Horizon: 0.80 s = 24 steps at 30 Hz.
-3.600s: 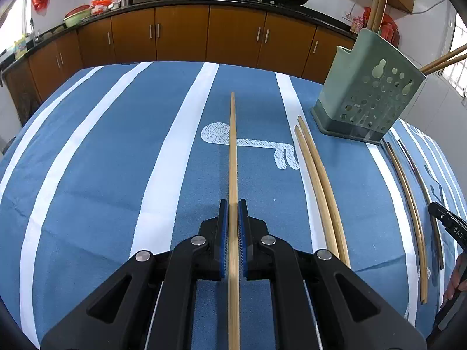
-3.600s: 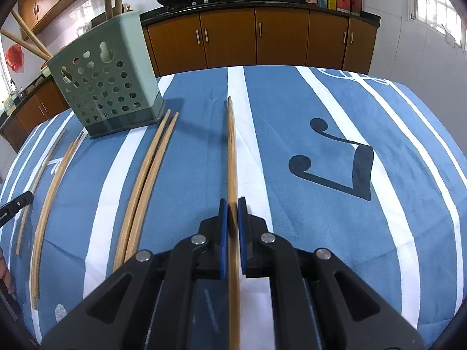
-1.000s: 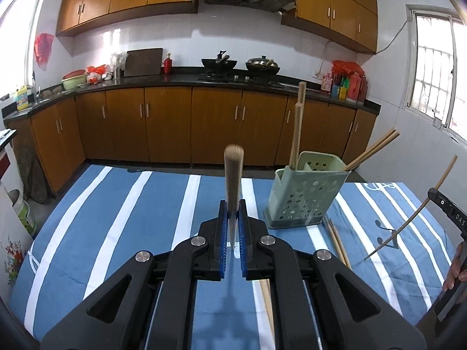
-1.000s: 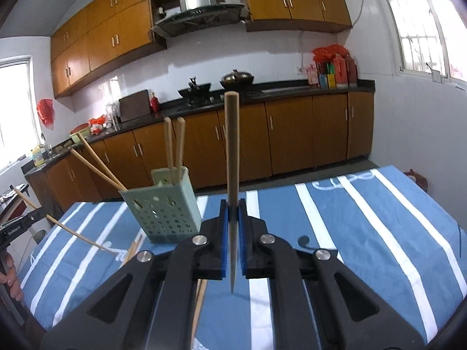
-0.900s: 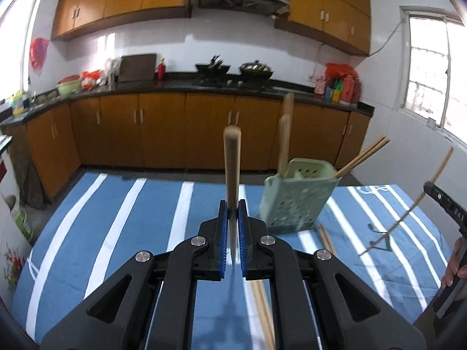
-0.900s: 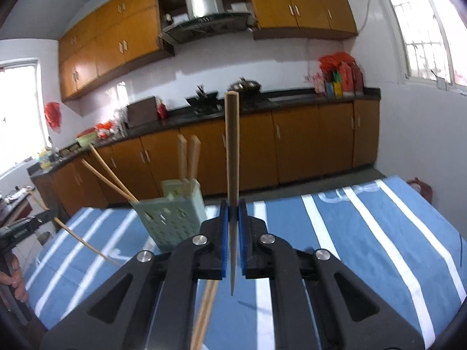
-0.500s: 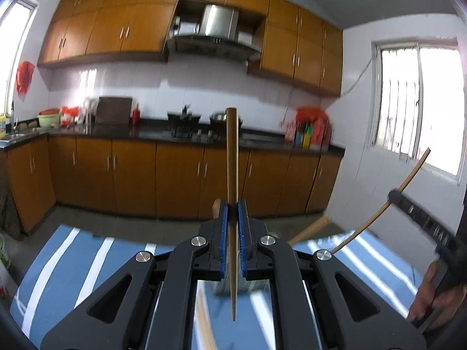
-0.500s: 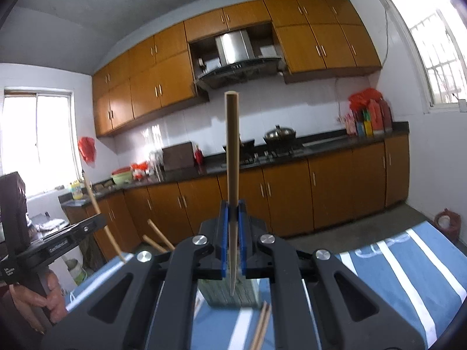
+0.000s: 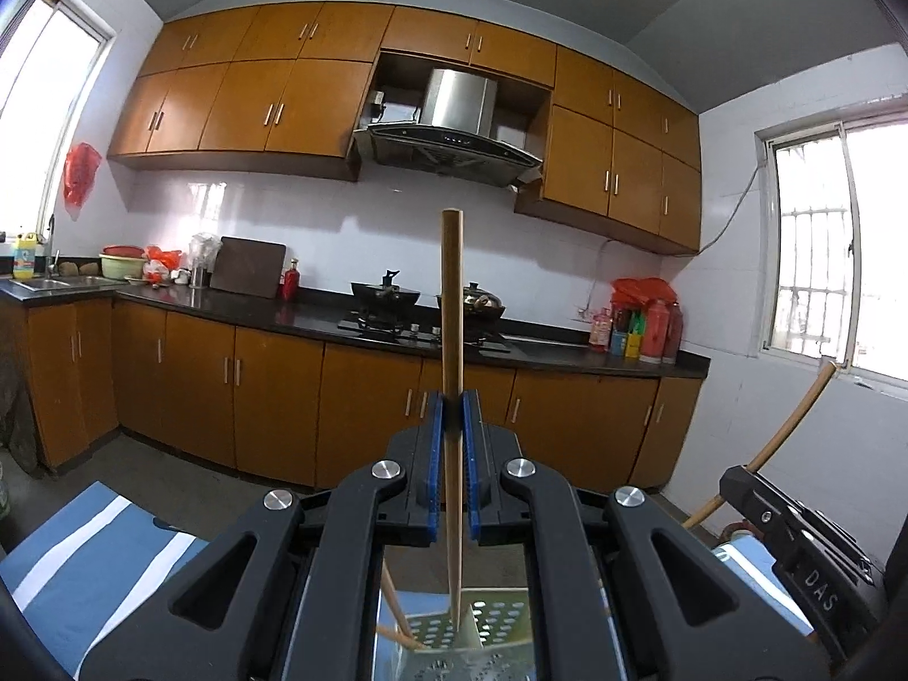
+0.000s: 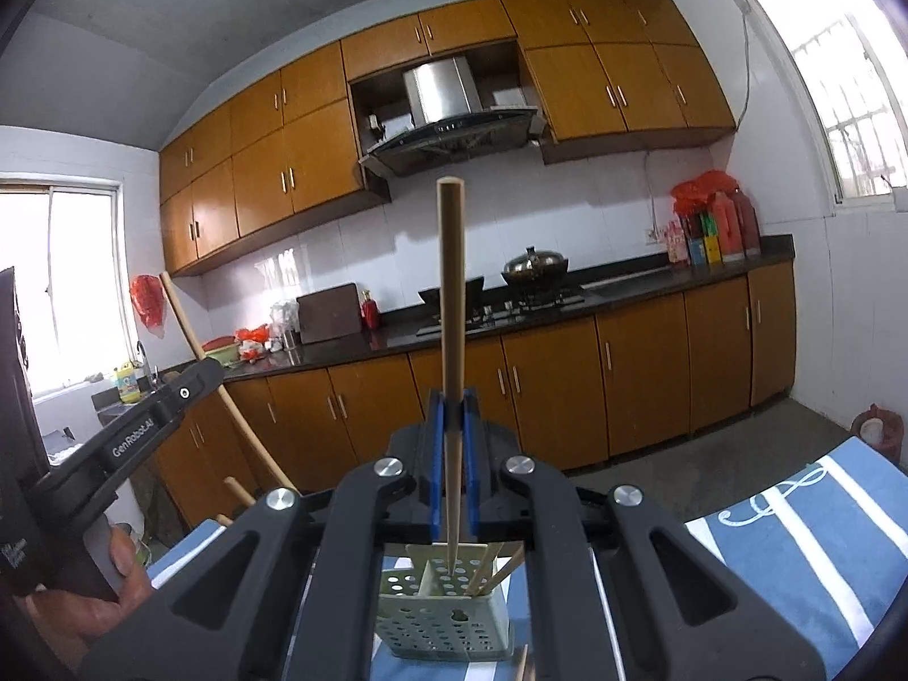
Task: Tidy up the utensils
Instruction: 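Lift both chopsticks upright and carry them over the green holder, then open both tools to drop the chopsticks into the green holder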
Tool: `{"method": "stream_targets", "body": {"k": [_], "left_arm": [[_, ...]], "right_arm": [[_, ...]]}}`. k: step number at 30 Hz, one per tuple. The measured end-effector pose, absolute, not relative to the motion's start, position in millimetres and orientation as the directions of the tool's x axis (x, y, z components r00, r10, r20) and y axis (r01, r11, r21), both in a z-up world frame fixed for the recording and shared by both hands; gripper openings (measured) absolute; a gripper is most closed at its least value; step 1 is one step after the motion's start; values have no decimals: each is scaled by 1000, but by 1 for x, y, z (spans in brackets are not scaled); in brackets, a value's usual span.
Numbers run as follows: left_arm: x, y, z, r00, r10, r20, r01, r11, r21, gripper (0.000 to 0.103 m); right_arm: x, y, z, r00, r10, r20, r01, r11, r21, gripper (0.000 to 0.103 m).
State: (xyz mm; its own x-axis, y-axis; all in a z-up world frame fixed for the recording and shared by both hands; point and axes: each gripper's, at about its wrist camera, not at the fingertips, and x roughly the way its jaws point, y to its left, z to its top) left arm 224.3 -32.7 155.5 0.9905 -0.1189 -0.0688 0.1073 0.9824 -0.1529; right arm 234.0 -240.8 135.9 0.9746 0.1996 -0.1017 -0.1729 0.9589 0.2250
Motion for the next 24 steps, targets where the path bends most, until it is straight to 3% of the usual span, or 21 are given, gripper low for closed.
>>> {"method": "stream_targets", "body": {"k": [14, 16, 17, 19, 24], "left_arm": [[250, -43, 116, 976, -138, -172, 116, 985, -130, 7], [249, -44, 115, 972, -148, -180, 125, 983, -134, 9], [249, -41, 117, 971, -155, -184, 131, 982, -136, 13], [245, -40, 119, 974, -146, -175, 123, 983, -136, 52], [234, -32, 131, 980, -137, -144, 115, 982, -149, 56]], "right_arm": [[274, -215, 102, 946, 227, -231, -185, 964, 191, 10], [272, -213, 100, 943, 234, -238, -191, 963, 188, 24], [270, -213, 101, 943, 236, -236, -194, 963, 186, 29], [262, -213, 103, 949, 231, -212, -195, 964, 180, 37], [249, -220, 109, 953, 233, -195, -198, 963, 183, 37]]}}
